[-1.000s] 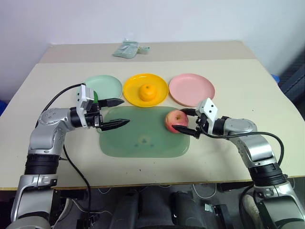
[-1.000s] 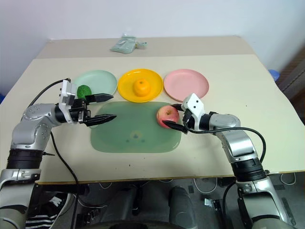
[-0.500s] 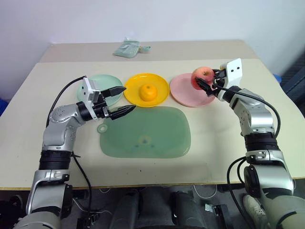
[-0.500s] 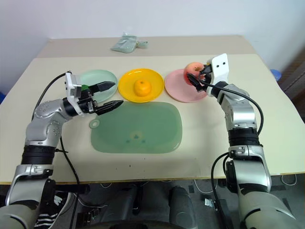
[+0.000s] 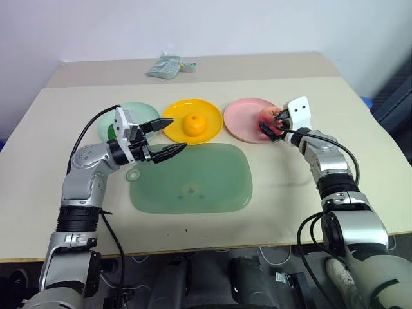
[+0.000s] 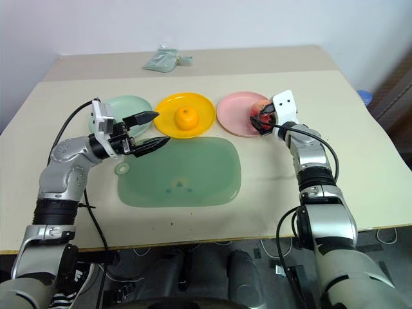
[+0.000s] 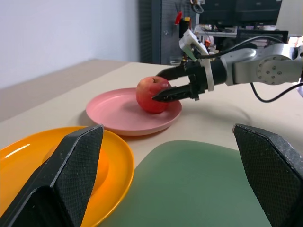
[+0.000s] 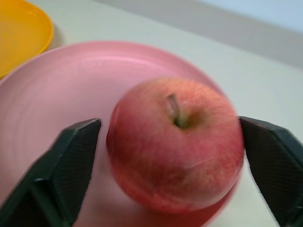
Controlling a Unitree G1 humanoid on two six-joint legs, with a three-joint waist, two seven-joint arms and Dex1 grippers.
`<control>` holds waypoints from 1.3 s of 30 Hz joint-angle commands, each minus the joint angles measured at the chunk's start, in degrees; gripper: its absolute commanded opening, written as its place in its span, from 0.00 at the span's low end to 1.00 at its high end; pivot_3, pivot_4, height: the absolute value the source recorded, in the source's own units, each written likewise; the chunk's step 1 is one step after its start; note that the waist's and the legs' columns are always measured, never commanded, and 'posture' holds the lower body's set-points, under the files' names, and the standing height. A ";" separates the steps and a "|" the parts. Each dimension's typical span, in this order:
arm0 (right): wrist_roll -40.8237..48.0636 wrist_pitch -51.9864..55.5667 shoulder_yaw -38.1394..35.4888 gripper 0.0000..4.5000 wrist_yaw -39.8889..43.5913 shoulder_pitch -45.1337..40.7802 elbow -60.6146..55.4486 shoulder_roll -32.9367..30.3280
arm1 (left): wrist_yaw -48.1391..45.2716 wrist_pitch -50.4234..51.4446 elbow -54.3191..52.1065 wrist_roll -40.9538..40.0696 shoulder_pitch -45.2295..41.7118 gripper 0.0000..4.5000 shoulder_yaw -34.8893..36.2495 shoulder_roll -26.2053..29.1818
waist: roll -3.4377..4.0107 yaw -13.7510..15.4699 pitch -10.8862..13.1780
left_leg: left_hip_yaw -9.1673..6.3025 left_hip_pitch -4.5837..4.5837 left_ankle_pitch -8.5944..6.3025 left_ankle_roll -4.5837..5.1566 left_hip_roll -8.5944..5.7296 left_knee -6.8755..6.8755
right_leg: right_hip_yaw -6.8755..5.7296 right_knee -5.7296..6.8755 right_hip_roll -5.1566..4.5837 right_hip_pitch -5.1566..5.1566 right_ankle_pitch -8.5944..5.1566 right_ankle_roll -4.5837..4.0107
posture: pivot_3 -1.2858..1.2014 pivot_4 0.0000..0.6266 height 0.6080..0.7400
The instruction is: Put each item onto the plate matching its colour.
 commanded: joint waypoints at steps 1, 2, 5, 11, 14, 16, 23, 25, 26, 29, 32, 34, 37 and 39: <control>1.16 -1.11 -1.42 0.99 0.71 -1.59 -2.06 0.13 | 0.16 -0.24 -1.20 -1.18 -0.29 1.00 1.27 0.54 | 0.00 -0.02 0.00 | 0.00 0.00 0.00 0.00 0.00 0.00 | 0.00 0.00 0.00 0.00 0.00 0.00 | 0.52 0.24 1.00; 2.22 -0.84 -2.08 0.99 1.22 -1.50 -3.04 0.33 | 0.31 0.03 -1.57 -1.29 -0.28 1.00 1.20 0.47 | 0.00 -0.02 0.00 | 0.00 0.00 0.00 0.00 0.00 -0.01 | 0.00 0.00 0.00 -0.01 0.00 0.00 | 0.52 0.24 1.00; 3.49 -1.88 -3.22 0.99 1.66 -1.11 -5.17 0.47 | 0.62 0.40 -2.19 -1.42 -0.36 1.00 1.04 0.36 | 0.01 -0.12 0.01 | 0.00 -0.01 0.00 0.00 0.00 -0.02 | 0.01 0.01 0.00 -0.04 0.00 0.00 | 0.52 0.24 1.00; 13.01 -5.44 -7.86 0.99 9.96 3.78 -19.45 1.03 | 0.69 1.52 -3.16 -2.57 -0.73 1.00 1.48 0.61 | 0.02 0.01 0.01 | -0.01 -0.01 0.00 0.00 0.01 -0.03 | 0.00 0.02 0.00 -0.03 0.01 0.01 | 0.52 0.24 1.00; 17.89 -3.19 -7.54 0.99 16.62 8.43 -28.95 0.73 | 0.10 1.68 -3.21 -2.78 -0.69 1.00 1.52 1.12 | 0.02 0.12 0.01 | -0.04 -0.01 0.00 0.00 0.02 -0.02 | -0.02 0.02 0.00 -0.01 0.00 0.01 | 0.52 0.24 1.00; 21.65 -0.50 -5.83 0.99 23.02 14.16 -38.47 -1.07 | -0.79 1.90 -2.92 -2.94 -0.66 1.00 1.93 1.92 | 0.02 0.30 0.01 | -0.05 -0.01 0.00 0.00 0.02 -0.02 | -0.02 0.02 0.00 -0.01 0.00 0.01 | 0.52 0.24 1.00; 27.49 6.46 -3.29 0.99 32.78 27.72 -57.54 -7.51 | -5.99 5.19 -1.86 -5.28 1.13 1.00 3.02 6.52 | 0.02 0.11 0.01 | -0.05 -0.01 -0.01 -0.01 0.09 0.02 | -0.02 0.01 -0.01 0.00 -0.01 -0.01 | 0.52 0.24 1.00; 28.83 8.67 -3.02 0.99 34.35 30.86 -61.19 -9.48 | -7.93 5.33 -1.67 -5.86 1.94 1.00 3.38 7.69 | 0.02 0.11 0.01 | -0.06 0.03 -0.01 -0.01 0.17 0.00 | -0.01 0.00 -0.01 0.00 -0.05 -0.07 | 0.52 0.24 1.00; 28.52 8.28 -2.87 0.99 35.16 32.86 -63.22 -10.31 | -9.06 5.97 -1.13 -6.07 2.41 1.00 3.41 8.59 | 0.02 0.24 0.01 | -0.06 0.03 -0.01 -0.01 0.20 0.00 | -0.02 -0.01 -0.02 0.01 -0.12 -0.20 | 0.52 0.24 1.00; 28.22 7.69 -2.94 0.99 36.01 36.49 -67.11 -11.55 | -11.30 5.24 0.52 -5.57 3.63 1.00 3.53 10.16 | 0.02 0.37 0.01 | -0.06 0.02 -0.02 -0.02 0.21 -0.01 | -0.02 -0.04 -0.03 0.00 -0.13 -0.22 | 0.52 0.24 1.00; 29.87 8.90 -4.03 0.99 37.65 40.45 -70.83 -13.53 | -13.38 1.20 1.90 -4.33 5.33 1.00 4.09 11.23 | 0.02 0.86 0.01 | -0.04 0.00 -0.02 -0.02 0.21 0.00 | -0.01 -0.08 -0.09 -0.01 -0.14 -0.23 | 0.52 0.24 1.00; 29.97 8.28 -4.52 0.99 38.32 42.42 -71.69 -14.37 | -14.68 -1.52 3.37 -3.65 5.97 1.00 4.32 11.71 | 0.01 1.50 0.01 | -0.02 -0.01 -0.03 -0.03 0.22 -0.01 | -0.01 -0.13 -0.12 -0.02 -0.14 -0.25 | 0.52 0.24 1.00; 28.08 5.54 -4.21 0.99 37.87 43.44 -71.59 -14.05 | -17.05 -3.73 6.49 -3.17 6.09 1.00 4.34 12.65 | 0.01 1.88 0.01 | -0.03 -0.03 -0.03 -0.03 0.22 0.00 | -0.01 -0.14 -0.16 -0.03 -0.23 -0.43 | 0.52 0.24 1.00; 28.15 5.27 -4.05 0.99 37.95 43.52 -71.86 -14.18 | -17.92 -5.98 8.71 -2.83 5.43 1.00 4.49 12.76 | 0.00 1.95 0.01 | -0.01 -0.04 -0.03 -0.04 0.21 0.00 | -0.02 -0.14 -0.23 -0.03 -0.23 -0.44 | 0.52 0.24 1.00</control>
